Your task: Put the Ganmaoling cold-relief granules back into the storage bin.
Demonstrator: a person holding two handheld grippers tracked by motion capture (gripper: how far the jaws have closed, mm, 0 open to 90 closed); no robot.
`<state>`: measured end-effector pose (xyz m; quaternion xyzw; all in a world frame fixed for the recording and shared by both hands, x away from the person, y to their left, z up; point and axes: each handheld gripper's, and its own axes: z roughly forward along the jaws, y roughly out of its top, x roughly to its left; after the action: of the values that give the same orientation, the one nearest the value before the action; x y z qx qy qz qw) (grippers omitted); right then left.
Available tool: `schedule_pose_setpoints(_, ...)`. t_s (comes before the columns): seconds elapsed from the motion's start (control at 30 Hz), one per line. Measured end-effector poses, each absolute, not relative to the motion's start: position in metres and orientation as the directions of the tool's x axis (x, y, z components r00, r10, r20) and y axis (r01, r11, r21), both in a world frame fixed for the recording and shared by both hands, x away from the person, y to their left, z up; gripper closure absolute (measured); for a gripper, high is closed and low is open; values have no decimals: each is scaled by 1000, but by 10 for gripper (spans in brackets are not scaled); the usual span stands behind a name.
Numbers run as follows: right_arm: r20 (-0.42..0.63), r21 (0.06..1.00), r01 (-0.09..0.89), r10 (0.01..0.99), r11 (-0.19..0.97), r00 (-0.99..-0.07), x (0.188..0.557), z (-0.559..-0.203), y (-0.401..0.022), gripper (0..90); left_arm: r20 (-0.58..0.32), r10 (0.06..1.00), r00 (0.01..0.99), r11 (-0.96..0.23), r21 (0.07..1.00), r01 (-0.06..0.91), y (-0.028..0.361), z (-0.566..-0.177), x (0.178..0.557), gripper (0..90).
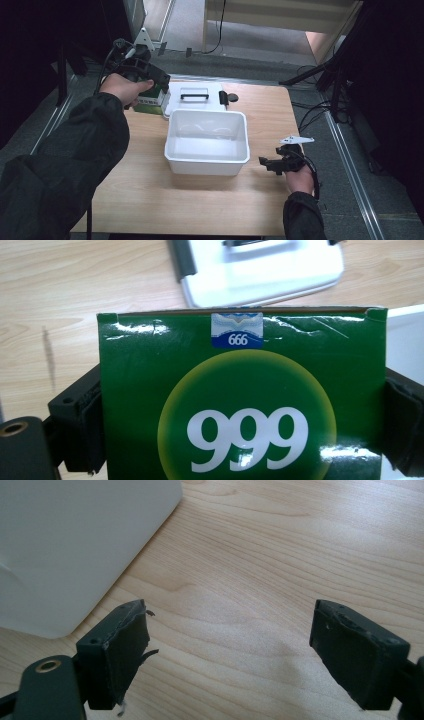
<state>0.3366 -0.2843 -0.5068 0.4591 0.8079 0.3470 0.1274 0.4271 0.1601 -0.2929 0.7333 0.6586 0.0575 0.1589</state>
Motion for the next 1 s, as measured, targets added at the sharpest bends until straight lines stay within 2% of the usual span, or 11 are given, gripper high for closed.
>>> schedule_pose_setpoints(0.67, 125, 681, 655, 830, 327, -543, 335, -506, -285, 159, -152, 963, 222, -169, 300, 939, 89, -310, 424, 51)
schedule_pose_setpoints(1.0, 134, 684, 653, 824, 326, -551, 341, -506, -280, 162, -170, 962, 213, -156, 298, 942, 68, -320, 419, 51)
